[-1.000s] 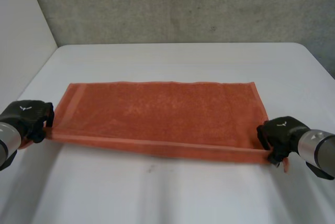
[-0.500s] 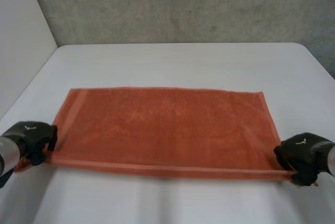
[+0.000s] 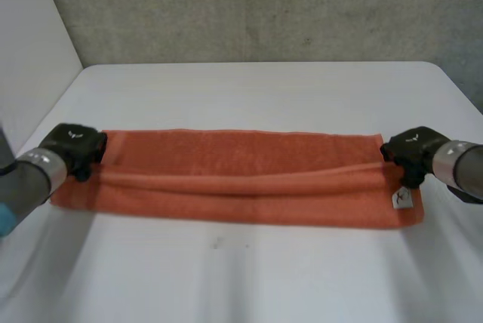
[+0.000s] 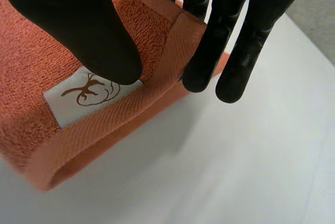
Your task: Fold the laundry
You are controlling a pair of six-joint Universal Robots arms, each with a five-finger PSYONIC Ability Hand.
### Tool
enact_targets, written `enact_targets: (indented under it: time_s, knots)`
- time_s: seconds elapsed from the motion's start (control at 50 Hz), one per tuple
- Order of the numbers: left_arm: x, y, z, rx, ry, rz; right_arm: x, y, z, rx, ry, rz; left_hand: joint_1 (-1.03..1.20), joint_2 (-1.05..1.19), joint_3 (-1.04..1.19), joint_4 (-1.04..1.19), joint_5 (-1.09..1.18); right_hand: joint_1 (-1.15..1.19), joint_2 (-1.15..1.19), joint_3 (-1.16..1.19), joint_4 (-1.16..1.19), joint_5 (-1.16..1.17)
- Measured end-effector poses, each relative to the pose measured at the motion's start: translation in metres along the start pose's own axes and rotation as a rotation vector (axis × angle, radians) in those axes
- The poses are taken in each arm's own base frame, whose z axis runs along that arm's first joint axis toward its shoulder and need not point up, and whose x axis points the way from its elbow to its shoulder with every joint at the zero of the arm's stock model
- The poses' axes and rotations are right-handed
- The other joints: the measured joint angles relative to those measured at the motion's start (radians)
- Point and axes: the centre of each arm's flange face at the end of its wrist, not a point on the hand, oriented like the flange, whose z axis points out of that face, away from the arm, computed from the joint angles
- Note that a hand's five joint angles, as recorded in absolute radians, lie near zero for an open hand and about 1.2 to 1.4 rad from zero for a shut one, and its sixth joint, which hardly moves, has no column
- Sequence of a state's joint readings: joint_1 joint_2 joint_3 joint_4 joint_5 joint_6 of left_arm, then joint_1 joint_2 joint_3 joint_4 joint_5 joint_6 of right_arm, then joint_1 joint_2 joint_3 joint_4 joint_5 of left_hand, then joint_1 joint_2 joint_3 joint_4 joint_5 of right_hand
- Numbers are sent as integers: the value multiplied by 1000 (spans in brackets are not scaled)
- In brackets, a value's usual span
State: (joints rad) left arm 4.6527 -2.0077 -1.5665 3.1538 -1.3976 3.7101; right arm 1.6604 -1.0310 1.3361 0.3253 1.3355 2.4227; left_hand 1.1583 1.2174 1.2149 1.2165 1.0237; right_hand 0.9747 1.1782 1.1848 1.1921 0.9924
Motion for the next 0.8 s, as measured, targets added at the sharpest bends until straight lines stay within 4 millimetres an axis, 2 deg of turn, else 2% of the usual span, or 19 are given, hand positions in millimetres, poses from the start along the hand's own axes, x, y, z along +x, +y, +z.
enact_targets:
  time_s: [0.06,0.08,0.12,0.28,0.5,0.54,0.58,0.6,0.62,0.64,0.66,0.68,0.7,0.74,0.76,0.8]
  knots:
    - [2,-5,22,36,-10,2,1,-3,20,24,51,-22,0,0,0,0,0,0,0,0,0,0]
    - [2,-5,22,36,-10,2,1,-3,20,24,51,-22,0,0,0,0,0,0,0,0,0,0]
    - [3,-7,41,54,-30,5,3,-5,35,45,99,-39,0,0,0,0,0,0,0,0,0,0]
    - [-4,-9,81,103,-110,18,7,-9,65,127,208,-71,0,0,0,0,0,0,0,0,0,0]
    - [1,-21,105,237,-164,45,5,-13,88,206,290,-94,0,-8,-7,-6,0,0,0,0,0,0]
    - [4,-23,107,257,-166,49,5,-13,92,207,306,-94,-22,-82,-80,-82,-56,0,0,0,0,0]
    - [8,-25,108,273,-166,53,6,-12,94,207,317,-93,-208,-272,-268,-251,-232,-10,-14,-6,-7,-6]
    - [9,-26,108,276,-165,54,6,-12,94,208,320,-93,-400,-439,-433,-412,-392,-10,-14,-6,-7,-6]
    - [13,-27,108,286,-162,57,7,-13,95,209,325,-92,-567,-565,-556,-564,-545,-146,-182,-180,-166,-147]
    - [13,-27,108,286,-162,57,7,-13,95,209,325,-92,-567,-565,-556,-564,-545,-146,-182,-180,-166,-147]
    - [15,-27,108,291,-160,59,7,-13,96,211,329,-90,-825,-840,-829,-842,-825,-146,-182,-180,-166,-147]
    - [18,-28,108,296,-156,61,8,-14,95,216,335,-87,-874,-927,-922,-926,-903,-589,-657,-645,-631,-602]
    - [19,-28,108,298,-155,62,9,-15,95,220,338,-84,-888,-952,-949,-945,-917,-700,-827,-819,-811,-780]
    - [21,-30,107,306,-153,64,10,-16,94,225,341,-79,-962,-1020,-1016,-1015,-981,-700,-827,-819,-811,-780]
    - [22,-32,106,311,-153,65,15,-23,90,253,357,-55,-968,-1031,-1028,-1030,-987,-769,-951,-961,-958,-919]
    - [22,-33,105,316,-155,66,16,-25,88,261,361,-46,-968,-1031,-1028,-1030,-987,-769,-951,-961,-958,-919]
